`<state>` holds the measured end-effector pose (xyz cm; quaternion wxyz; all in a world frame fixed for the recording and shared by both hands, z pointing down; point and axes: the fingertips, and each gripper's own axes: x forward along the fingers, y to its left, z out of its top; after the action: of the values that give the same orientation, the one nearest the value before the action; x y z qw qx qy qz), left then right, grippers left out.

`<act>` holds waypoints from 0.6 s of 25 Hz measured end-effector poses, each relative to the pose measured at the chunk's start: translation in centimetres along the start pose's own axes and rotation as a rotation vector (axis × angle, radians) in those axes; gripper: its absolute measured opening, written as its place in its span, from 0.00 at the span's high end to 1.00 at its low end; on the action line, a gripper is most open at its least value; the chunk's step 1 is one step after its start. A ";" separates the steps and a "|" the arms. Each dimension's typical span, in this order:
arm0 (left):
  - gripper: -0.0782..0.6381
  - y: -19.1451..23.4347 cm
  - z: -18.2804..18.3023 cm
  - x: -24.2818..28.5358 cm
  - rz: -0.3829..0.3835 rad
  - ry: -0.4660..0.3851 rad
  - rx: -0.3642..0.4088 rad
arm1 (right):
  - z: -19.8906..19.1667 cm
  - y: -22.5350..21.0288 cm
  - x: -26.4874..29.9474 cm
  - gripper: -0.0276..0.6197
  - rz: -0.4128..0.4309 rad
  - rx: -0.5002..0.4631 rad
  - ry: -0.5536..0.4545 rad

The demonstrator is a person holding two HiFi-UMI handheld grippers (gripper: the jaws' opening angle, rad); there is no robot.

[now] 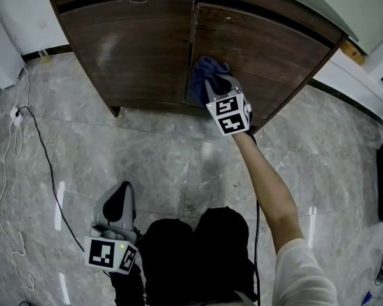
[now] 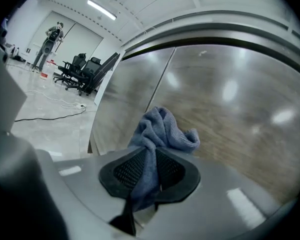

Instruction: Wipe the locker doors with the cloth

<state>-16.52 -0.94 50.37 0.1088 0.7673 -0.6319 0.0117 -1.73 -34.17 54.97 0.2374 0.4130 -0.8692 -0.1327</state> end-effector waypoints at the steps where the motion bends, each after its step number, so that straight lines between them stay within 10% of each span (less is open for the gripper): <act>1: 0.89 0.0 0.0 0.0 0.000 0.002 -0.002 | 0.8 -0.3 -0.2 0.85 -0.002 -0.007 -0.012; 15: 0.89 -0.8 1.1 0.0 -0.015 -0.013 -0.001 | 10.3 -4.1 -2.0 0.85 -0.060 -0.021 -0.132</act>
<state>-15.84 -0.95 49.19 0.1051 0.7719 -0.6270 0.0058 -3.32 -34.86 43.85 0.1799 0.4265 -0.8688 -0.1758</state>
